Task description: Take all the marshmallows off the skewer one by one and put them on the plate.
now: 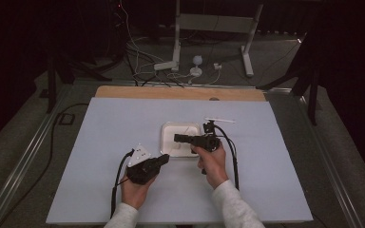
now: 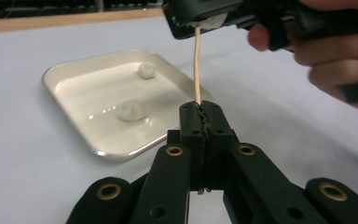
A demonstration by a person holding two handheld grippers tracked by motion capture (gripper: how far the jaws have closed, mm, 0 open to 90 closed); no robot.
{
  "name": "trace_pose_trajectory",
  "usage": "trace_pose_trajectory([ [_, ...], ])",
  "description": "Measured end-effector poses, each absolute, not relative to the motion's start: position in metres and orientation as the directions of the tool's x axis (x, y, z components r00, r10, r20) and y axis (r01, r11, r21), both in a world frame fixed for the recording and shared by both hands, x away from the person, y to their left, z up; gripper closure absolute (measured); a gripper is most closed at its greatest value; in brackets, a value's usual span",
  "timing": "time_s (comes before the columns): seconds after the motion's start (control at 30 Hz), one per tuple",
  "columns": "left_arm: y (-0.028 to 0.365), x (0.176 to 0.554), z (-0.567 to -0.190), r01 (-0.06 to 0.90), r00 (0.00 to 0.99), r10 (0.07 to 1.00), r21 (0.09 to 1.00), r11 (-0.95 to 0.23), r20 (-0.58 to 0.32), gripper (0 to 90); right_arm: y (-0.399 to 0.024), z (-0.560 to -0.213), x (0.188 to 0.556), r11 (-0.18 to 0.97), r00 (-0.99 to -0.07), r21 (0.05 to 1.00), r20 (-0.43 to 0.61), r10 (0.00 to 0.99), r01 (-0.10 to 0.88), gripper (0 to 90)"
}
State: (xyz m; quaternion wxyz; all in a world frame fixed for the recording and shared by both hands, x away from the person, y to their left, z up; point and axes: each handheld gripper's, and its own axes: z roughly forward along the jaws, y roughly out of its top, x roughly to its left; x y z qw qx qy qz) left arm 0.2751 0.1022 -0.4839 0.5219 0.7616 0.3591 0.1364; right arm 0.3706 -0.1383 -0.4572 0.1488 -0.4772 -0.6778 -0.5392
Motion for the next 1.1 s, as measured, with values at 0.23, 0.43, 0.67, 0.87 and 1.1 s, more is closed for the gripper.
trace_pose_trajectory([
  [0.23,0.107,0.273,-0.483,0.394,0.72,0.677,0.893,-0.218,-0.152,90.0,-0.163,-0.447,0.385,-0.109,-0.481,0.603,0.72,0.5,0.79,78.2],
  [0.43,0.115,0.269,-0.488,0.41,0.709,0.693,0.877,-0.253,-0.132,90.0,-0.189,-0.431,0.393,-0.225,-0.444,0.633,0.712,0.544,0.74,79.3],
  [0.67,0.125,0.275,-0.482,0.421,0.668,0.722,0.892,-0.163,-0.183,90.0,-0.202,-0.418,0.391,-0.068,-0.511,0.712,0.564,0.649,0.699,77.9],
  [0.87,0.128,0.278,-0.482,0.446,0.641,0.738,0.885,-0.132,-0.213,90.0,-0.181,-0.431,0.39,0.027,-0.544,0.721,0.497,0.676,0.692,76.6],
  [1.1,0.129,0.279,-0.479,0.454,0.627,0.742,0.886,-0.098,-0.239,90.0,-0.165,-0.443,0.391,0.112,-0.566,0.721,0.427,0.705,0.684,74.6],
])
